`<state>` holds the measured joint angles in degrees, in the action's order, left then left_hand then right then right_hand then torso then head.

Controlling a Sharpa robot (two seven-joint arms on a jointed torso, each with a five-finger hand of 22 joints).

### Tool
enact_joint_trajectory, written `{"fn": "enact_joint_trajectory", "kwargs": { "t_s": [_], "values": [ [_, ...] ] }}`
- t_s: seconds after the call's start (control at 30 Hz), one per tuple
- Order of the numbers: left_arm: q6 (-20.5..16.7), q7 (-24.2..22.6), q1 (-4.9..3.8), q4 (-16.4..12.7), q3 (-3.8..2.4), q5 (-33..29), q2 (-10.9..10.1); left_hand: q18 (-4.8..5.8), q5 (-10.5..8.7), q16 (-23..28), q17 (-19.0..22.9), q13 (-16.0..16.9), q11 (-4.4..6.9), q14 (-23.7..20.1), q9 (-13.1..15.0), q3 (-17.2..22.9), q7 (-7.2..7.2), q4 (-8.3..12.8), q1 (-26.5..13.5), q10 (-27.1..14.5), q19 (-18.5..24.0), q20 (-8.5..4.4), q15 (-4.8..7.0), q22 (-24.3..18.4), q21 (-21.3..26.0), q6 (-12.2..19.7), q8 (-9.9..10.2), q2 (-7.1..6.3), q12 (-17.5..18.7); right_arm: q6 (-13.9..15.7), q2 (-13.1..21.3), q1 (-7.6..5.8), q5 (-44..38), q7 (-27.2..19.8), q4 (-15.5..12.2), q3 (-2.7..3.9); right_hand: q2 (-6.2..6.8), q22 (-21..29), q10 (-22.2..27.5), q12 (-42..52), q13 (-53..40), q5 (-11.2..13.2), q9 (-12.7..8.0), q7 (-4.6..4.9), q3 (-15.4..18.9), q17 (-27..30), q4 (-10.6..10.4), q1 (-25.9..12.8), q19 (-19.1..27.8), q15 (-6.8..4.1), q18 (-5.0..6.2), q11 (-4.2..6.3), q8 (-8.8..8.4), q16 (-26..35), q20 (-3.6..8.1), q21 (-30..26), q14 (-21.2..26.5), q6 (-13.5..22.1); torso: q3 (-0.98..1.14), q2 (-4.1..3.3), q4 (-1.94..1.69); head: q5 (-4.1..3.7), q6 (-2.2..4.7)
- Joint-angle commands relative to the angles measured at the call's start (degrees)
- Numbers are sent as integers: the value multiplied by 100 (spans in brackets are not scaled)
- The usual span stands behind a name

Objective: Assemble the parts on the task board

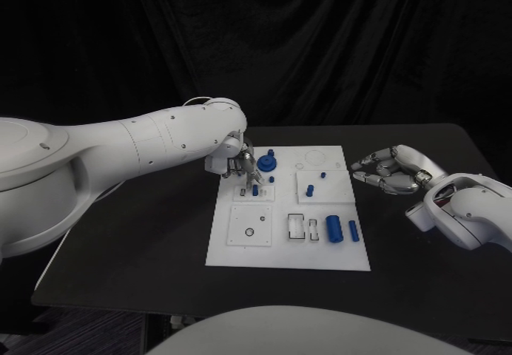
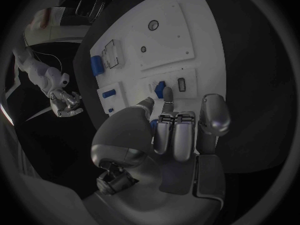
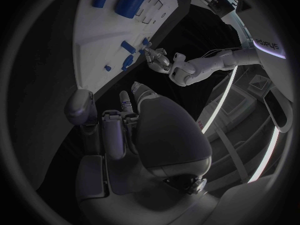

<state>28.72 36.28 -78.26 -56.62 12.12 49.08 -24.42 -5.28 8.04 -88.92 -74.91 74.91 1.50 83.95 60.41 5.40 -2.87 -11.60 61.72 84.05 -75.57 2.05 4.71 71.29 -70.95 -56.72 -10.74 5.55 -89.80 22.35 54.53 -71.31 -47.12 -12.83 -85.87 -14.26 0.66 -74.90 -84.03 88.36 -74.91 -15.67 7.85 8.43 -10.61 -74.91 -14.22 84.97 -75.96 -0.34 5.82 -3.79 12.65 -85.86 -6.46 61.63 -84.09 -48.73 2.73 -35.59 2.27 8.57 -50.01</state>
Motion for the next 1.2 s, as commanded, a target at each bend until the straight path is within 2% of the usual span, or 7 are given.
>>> {"fn": "enact_joint_trajectory", "kwargs": {
  "t_s": [0.03,0.27,0.5,0.73,1.2],
  "values": [
    [-31,-113,15,5,-6,-38,14,-53,45,28,-1228,1509,-37,516,-15,-4,2,46,8,595,39,13,-44,-12,39,-39,29,6,-20,31,8,9,8,7,-15,4,3,-731,-214,-8,-1139,-37,-8,4,-12,-791,-23,-45,3,41,10,-14,36,-4,16,26,-311,-56,1,1,-2,8,1],
    [-9,-130,32,5,-6,-38,10,-56,62,36,-1213,1509,-38,510,-28,3,1,63,21,595,49,16,-46,-21,54,-45,41,4,-20,13,-5,9,8,24,0,4,9,-728,-208,-10,-1132,-59,-13,0,-13,-786,-21,-43,6,36,13,-10,40,-2,19,18,-311,-58,0,0,0,15,1],
    [-5,-137,57,-10,-6,-38,11,-67,112,57,-1172,1509,-44,495,-74,22,-4,104,44,595,84,22,-51,-54,105,-55,88,1,-20,0,-15,9,8,27,21,4,12,-728,-205,-12,-1129,-62,-14,0,-13,-778,-21,-43,6,36,13,-10,39,2,20,16,-308,-56,2,4,-14,7,1],
    [40,-132,89,-9,-6,-38,5,-80,315,82,-1122,1496,-52,475,-215,118,-10,269,139,579,123,34,-61,-76,180,-86,227,-25,-4,-5,-19,9,8,22,26,4,25,-728,-204,-12,-1127,-68,-17,-1,-10,-776,-14,-39,6,34,14,-9,39,3,21,15,-308,-53,-2,7,-6,6,1],
    [12,-180,116,-7,-6,-38,-7,-106,357,128,-1032,1445,-85,438,-359,289,-52,490,219,512,208,55,-88,-151,324,-13,409,-69,63,-10,-22,9,8,28,40,4,33,-727,-203,-12,-1127,-70,-18,-1,-9,-776,-9,-36,8,34,14,-8,40,3,22,12,-308,-53,-1,1,1,9,1]
  ]
}}
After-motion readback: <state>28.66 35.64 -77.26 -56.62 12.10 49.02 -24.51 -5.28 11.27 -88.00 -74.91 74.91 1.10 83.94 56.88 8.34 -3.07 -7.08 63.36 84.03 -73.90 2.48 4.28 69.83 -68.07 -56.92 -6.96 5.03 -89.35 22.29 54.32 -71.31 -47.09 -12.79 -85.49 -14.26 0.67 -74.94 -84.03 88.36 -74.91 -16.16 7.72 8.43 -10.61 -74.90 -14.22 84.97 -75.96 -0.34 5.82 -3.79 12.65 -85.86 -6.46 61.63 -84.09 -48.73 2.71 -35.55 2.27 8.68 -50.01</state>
